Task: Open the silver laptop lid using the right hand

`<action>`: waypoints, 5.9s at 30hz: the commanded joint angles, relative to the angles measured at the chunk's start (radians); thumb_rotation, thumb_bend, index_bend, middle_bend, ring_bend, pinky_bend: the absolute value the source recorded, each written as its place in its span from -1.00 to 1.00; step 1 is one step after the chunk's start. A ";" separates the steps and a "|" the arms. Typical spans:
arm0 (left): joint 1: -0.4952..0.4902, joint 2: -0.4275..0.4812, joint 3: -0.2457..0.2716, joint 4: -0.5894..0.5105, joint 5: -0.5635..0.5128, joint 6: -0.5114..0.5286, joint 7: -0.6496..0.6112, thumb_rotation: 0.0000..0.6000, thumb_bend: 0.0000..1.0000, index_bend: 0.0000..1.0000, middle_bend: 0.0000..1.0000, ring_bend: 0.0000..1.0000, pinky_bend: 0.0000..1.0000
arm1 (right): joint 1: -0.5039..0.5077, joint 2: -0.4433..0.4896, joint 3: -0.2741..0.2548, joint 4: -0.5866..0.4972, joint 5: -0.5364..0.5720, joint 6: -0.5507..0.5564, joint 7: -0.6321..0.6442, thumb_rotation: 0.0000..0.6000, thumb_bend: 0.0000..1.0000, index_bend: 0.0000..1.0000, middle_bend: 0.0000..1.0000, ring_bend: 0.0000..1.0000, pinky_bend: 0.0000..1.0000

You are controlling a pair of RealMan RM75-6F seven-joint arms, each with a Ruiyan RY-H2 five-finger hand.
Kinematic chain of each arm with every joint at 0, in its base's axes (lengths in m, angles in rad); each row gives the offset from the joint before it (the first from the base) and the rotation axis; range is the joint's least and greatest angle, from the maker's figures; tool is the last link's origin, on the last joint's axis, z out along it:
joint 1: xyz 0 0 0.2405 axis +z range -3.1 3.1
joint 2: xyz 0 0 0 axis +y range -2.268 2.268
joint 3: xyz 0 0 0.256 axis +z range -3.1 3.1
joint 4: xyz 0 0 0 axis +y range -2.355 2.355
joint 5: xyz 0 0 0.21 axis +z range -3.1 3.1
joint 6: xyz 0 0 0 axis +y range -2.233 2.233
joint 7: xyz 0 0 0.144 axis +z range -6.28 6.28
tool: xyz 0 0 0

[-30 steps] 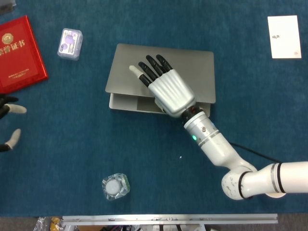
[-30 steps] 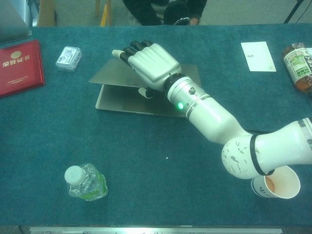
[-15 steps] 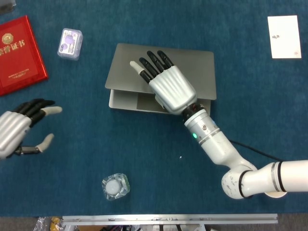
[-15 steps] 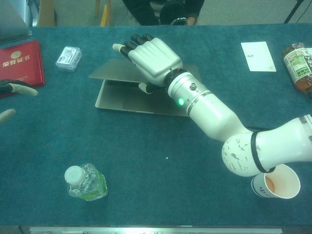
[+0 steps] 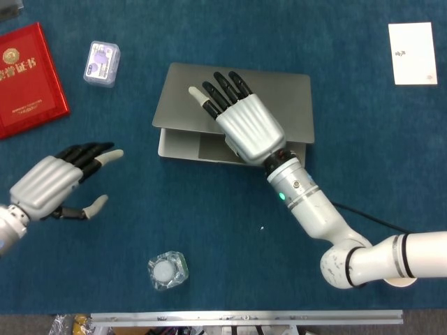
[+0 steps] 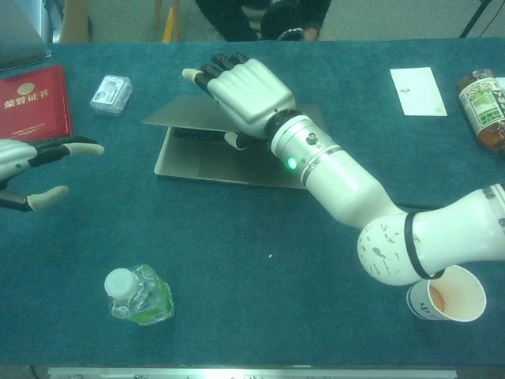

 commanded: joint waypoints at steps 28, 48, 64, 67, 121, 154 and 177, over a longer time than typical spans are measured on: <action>-0.139 -0.173 -0.005 0.052 -0.077 -0.146 0.121 -0.42 -0.17 -0.93 -0.99 -1.00 -0.86 | 0.017 -0.010 0.001 0.014 0.014 0.008 0.001 1.00 -0.46 -0.83 -0.73 -0.98 -0.78; -0.214 -0.256 -0.035 0.077 -0.177 -0.252 0.211 -0.37 -0.17 -0.92 -0.99 -1.00 -0.86 | 0.024 -0.012 0.000 0.019 0.015 0.005 0.011 1.00 -0.46 -0.83 -0.73 -0.98 -0.78; -0.225 -0.289 -0.030 0.096 -0.240 -0.286 0.248 -0.36 -0.17 -0.91 -0.96 -1.00 -0.86 | 0.028 -0.007 0.006 0.026 0.010 0.005 0.024 1.00 -0.46 -0.83 -0.73 -0.98 -0.78; -0.225 -0.292 -0.025 0.099 -0.242 -0.289 0.250 -0.36 -0.17 -0.91 -0.96 -1.00 -0.86 | 0.028 -0.002 0.009 0.025 0.009 0.008 0.025 1.00 -0.46 -0.83 -0.73 -0.98 -0.78; -0.234 -0.289 -0.010 0.075 -0.271 -0.284 0.280 -0.36 -0.17 -0.91 -0.96 -1.00 -0.86 | 0.043 0.191 0.159 0.157 0.133 0.056 0.101 1.00 -0.47 -0.83 -0.73 -0.98 -0.78; -0.232 -0.283 -0.012 0.067 -0.278 -0.277 0.293 -0.36 -0.17 -0.91 -0.96 -1.00 -0.86 | 0.066 0.175 0.176 0.368 0.177 0.016 0.175 1.00 -0.64 -0.83 -0.73 -0.98 -0.78; -0.135 -0.121 -0.041 -0.023 -0.302 -0.082 0.277 0.11 -0.17 -0.87 -0.93 -1.00 -0.86 | -0.113 0.443 0.067 -0.176 -0.011 0.173 0.225 1.00 -0.63 -0.83 -0.73 -0.96 -0.77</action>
